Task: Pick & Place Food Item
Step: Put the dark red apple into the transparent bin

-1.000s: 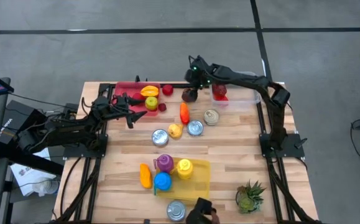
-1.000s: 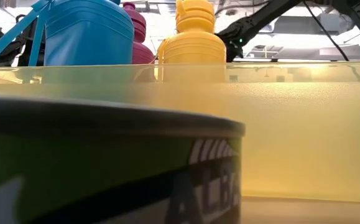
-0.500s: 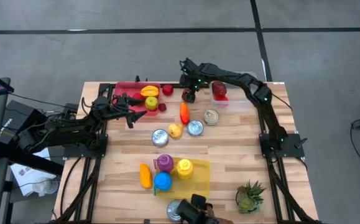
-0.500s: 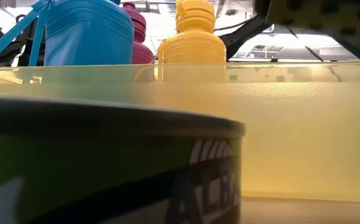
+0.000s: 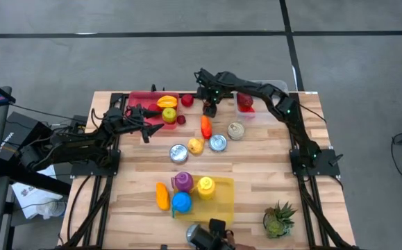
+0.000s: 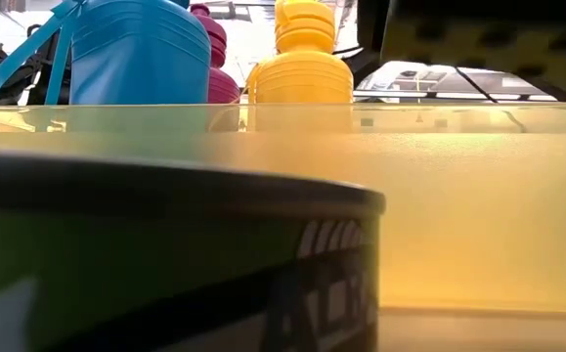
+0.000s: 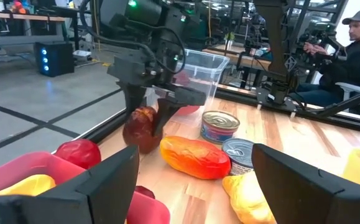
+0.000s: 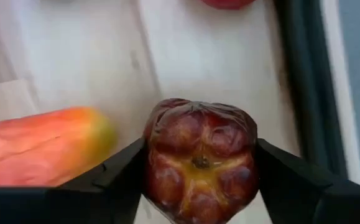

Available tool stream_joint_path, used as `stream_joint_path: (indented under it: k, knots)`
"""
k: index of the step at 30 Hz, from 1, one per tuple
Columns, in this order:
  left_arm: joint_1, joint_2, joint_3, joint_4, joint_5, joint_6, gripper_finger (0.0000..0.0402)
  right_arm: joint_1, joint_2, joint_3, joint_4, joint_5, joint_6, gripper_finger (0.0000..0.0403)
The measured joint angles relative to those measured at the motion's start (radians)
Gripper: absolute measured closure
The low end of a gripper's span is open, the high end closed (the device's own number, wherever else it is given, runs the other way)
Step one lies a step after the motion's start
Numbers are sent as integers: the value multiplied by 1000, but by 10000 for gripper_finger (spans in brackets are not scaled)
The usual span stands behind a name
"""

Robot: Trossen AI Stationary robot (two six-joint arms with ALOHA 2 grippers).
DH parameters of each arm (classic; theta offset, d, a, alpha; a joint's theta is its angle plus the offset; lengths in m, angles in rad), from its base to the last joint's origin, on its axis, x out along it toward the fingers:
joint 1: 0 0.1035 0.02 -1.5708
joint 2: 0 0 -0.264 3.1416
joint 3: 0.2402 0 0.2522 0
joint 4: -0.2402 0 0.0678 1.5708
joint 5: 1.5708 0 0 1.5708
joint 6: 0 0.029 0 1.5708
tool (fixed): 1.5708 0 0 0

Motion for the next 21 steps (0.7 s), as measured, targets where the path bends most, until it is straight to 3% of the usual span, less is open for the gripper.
stream_joint_path:
  k: [4,14,17,21]
  knots:
    - [0,0,0,-4,-5,1,99,14,0,19,-33,-1,20,198]
    - [0,0,0,-12,-11,1,99,57,0,184,-105,32,44,199]
    - [0,0,0,-12,-11,1,99,66,-2,244,-72,-27,44,199]
    - [0,0,0,-12,-11,2,99,76,-2,284,36,-195,53,199]
